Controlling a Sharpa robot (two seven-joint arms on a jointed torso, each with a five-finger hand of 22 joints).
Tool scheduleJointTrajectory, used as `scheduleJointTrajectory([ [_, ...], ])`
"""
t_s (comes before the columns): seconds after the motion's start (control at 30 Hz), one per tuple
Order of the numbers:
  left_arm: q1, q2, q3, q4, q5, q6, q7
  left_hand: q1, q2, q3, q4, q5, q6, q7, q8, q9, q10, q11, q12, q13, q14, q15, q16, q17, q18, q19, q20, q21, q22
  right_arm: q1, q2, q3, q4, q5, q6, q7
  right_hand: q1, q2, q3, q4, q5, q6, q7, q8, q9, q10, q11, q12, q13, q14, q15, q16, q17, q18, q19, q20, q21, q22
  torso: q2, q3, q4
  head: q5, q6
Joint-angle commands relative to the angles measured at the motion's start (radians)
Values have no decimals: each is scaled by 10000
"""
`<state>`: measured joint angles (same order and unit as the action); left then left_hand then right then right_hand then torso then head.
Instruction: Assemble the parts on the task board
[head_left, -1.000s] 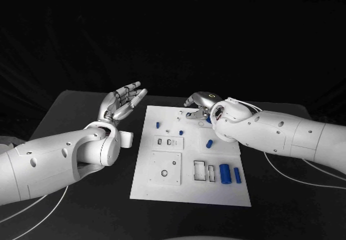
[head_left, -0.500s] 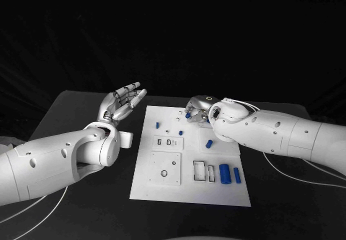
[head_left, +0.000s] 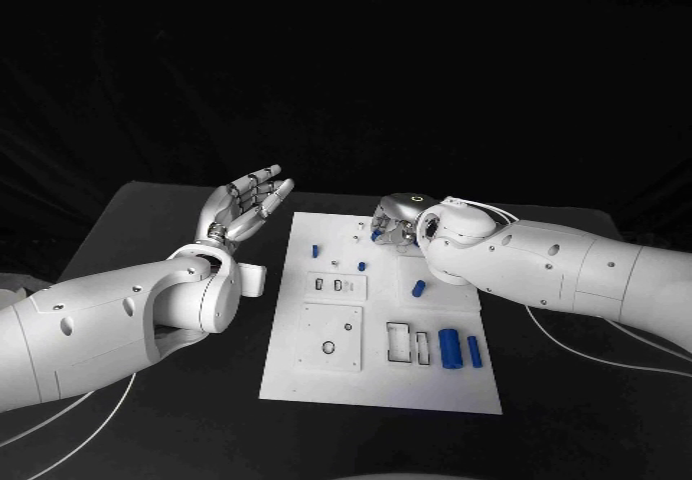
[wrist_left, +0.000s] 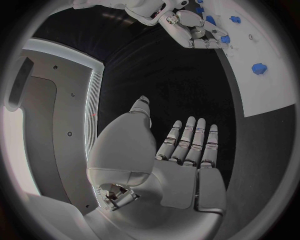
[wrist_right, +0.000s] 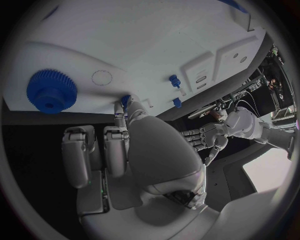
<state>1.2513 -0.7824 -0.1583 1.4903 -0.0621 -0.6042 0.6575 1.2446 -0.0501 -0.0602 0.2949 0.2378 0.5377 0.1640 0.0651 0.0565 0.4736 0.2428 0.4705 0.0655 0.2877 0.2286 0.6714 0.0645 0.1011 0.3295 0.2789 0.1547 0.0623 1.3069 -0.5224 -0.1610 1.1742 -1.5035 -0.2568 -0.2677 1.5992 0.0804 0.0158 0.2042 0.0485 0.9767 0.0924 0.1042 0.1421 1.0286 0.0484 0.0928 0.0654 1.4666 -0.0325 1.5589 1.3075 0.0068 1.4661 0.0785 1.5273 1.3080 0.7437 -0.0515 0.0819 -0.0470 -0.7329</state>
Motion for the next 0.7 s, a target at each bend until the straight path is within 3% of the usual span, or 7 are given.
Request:
scheduleJointTrajectory([
  [0.03, 13, 28, 7, 8, -68, 171, 59, -10, 100, 67, 1, -25, 61, 1173, 48, 15, 32, 38, 2, -9, -55, 25, 55, 7, 181, -60, -17, 17, -17, -5, 5, -3, -1, -154, 183, -71, 27, 149, 109, 20, -9, 221, -29, 97, 42, 248, -30, 90, -6, 993, -64, 28, 2403, 105, 648, -64, -21, 2190, 5, 1, 2, -1, 2],
  [0.17, 13, 34, 7, 1, -68, 172, 60, -10, 100, 67, 1, -25, 61, 1173, 48, 15, 32, 38, 2, -9, -55, 25, 55, 7, 181, -60, -17, 17, -17, -5, -6, -3, 10, -124, 31, 8, 71, 234, 197, 41, -7, 544, -56, 218, 86, 622, -63, 135, -9, 991, -99, 24, 2393, 104, 653, -94, -17, 2195, 3, 2, 0, -2, 5],
  [0.37, 13, 39, 7, -3, -68, 174, 60, -10, 100, 67, 1, -25, 61, 1173, 48, 15, 32, 38, 2, -9, -55, 25, 55, 7, 181, -60, -17, 17, -17, -7, -53, -3, 74, 104, -616, 306, 111, 244, 272, 46, -3, 795, -74, 287, 112, 957, -81, 96, -33, 989, -123, 18, 2381, 99, 665, -123, -7, 2207, 7, 1, 3, 4, 29],
  [0.57, 13, 30, 7, 7, -68, 177, 58, 4, 123, 66, 0, -25, 79, 1173, 56, 18, 39, 38, 9, -7, -50, 30, 64, 9, 179, -64, -12, 22, -18, -15, -61, 0, 77, 423, -1849, 781, 147, 225, 315, 33, -1, 849, -44, 275, 107, 1053, -51, 21, -44, 988, -90, 15, 2376, 95, 672, -120, -1, 2215, 4, -2, 4, 34, 73],
  [0.7, 13, 17, 7, 20, -68, 168, 59, 4, 123, 66, 0, -25, 79, 1173, 56, 18, 39, 38, 9, -7, -50, 30, 64, 9, 179, -64, -12, 22, -18, -15, -8, 9, -10, 523, -2311, 967, 151, 220, 325, 34, 0, 850, -37, 266, 103, 1063, -44, -4, -47, 991, -74, 20, 2387, 94, 675, -116, 2, 2218, 5, -1, 9, 56, 83],
])
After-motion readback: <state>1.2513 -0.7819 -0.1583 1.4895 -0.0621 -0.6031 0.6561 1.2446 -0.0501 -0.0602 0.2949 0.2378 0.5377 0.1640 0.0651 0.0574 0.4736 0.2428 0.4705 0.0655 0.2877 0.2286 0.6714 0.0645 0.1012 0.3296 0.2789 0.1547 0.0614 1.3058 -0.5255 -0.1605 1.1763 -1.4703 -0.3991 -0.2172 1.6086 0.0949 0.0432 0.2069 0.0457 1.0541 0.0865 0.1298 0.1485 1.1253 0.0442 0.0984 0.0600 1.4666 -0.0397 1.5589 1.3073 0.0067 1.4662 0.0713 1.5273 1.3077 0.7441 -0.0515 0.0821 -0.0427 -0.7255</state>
